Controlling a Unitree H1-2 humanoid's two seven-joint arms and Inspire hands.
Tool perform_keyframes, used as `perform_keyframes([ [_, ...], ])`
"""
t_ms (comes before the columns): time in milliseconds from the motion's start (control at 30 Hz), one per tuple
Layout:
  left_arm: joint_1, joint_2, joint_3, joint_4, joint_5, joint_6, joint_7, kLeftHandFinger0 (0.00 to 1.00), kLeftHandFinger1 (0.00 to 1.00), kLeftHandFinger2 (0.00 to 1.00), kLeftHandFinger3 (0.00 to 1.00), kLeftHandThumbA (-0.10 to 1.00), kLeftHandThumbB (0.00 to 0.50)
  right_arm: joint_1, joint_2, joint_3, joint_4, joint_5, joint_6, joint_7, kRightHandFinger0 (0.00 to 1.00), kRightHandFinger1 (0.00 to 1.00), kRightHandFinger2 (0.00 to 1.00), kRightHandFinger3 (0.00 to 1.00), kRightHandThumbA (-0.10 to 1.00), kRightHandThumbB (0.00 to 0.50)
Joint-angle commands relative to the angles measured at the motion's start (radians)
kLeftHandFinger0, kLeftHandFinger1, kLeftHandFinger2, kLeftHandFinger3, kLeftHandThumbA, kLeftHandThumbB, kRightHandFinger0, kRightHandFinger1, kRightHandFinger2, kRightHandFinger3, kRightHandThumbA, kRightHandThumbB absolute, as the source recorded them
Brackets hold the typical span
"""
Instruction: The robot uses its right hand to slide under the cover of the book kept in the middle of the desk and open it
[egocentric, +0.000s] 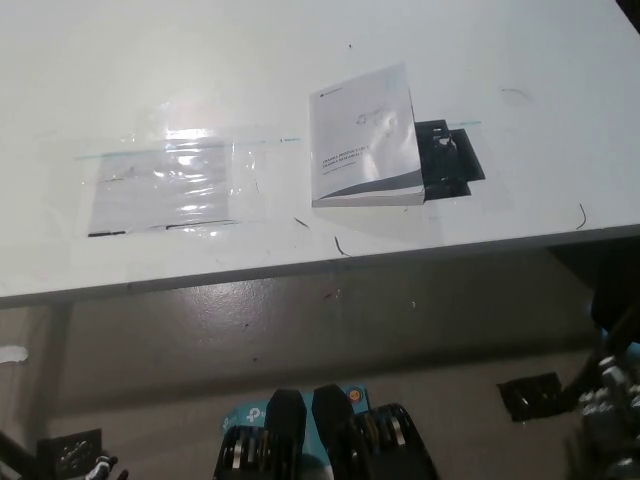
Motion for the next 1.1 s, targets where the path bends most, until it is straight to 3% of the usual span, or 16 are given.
perform_keyframes([
  [0,-0.028,-0.004,0.029,-0.018,-0.141,0.035,-0.039,0.88,0.89,0.92,1.0,0.98,0.105,-0.108,-0.011,-0.052,-0.195,0.252,0.058,-0.123,0.95,0.96,1.0,1.0,1.0,0.13],
  [100,-0.028,-0.003,0.034,-0.009,-0.157,0.031,-0.046,0.89,0.89,0.91,1.0,0.96,0.101,-0.153,-0.044,-0.066,-0.276,0.262,0.073,-0.217,0.92,0.89,0.93,1.0,1.0,0.127],
  [167,-0.025,-0.006,0.032,-0.011,-0.159,0.029,-0.037,0.86,0.88,0.89,1.0,0.95,0.11,-0.174,-0.06,-0.065,-0.304,0.273,0.074,-0.239,0.95,0.92,0.92,1.0,1.0,0.127],
  [300,-0.019,-0.005,0.026,-0.013,-0.173,0.031,-0.039,0.89,0.88,0.9,1.0,0.94,0.111,-0.205,-0.085,-0.051,-0.344,0.299,0.084,-0.282,0.92,0.92,0.93,1.0,1.0,0.1],
  [400,-0.014,-0.001,0.02,-0.012,-0.187,0.036,-0.044,0.88,0.88,0.91,1.0,0.94,0.109,-0.249,-0.097,-0.027,-0.385,0.295,0.092,-0.347,0.84,0.83,0.84,1.0,1.0,0.15],
  [467,-0.008,0.002,0.01,-0.013,-0.176,0.029,-0.042,0.89,0.88,0.92,1.0,0.96,0.102,-0.265,-0.101,-0.004,-0.411,0.299,0.097,-0.361,0.86,0.85,0.84,1.0,1.0,0.169],
  [567,0.0,0.003,0.006,-0.017,-0.184,0.032,-0.046,0.91,0.89,0.94,1.0,0.96,0.11,-0.292,-0.108,0.033,-0.441,0.309,0.105,-0.379,0.9,0.87,0.86,1.0,1.0,0.151],
  [733,0.002,0.009,-0.003,-0.014,-0.191,0.03,-0.047,0.93,0.92,0.97,1.0,0.99,0.097,-0.348,-0.118,0.108,-0.437,0.284,0.098,-0.381,0.88,0.84,0.83,1.0,1.0,0.173],
  [867,0.003,0.011,-0.006,-0.015,-0.199,0.026,-0.048,0.94,0.91,0.94,1.0,0.98,0.104,-0.406,-0.126,0.17,-0.295,0.265,0.084,-0.316,0.92,0.91,0.92,1.0,1.0,0.133],
  [1067,-0.003,0.018,-0.013,-0.018,-0.202,0.03,-0.043,0.96,0.91,0.95,1.0,0.98,0.104,-0.452,-0.113,0.226,-0.172,0.227,0.061,-0.313,0.87,0.88,0.9,1.0,1.0,0.119],
])
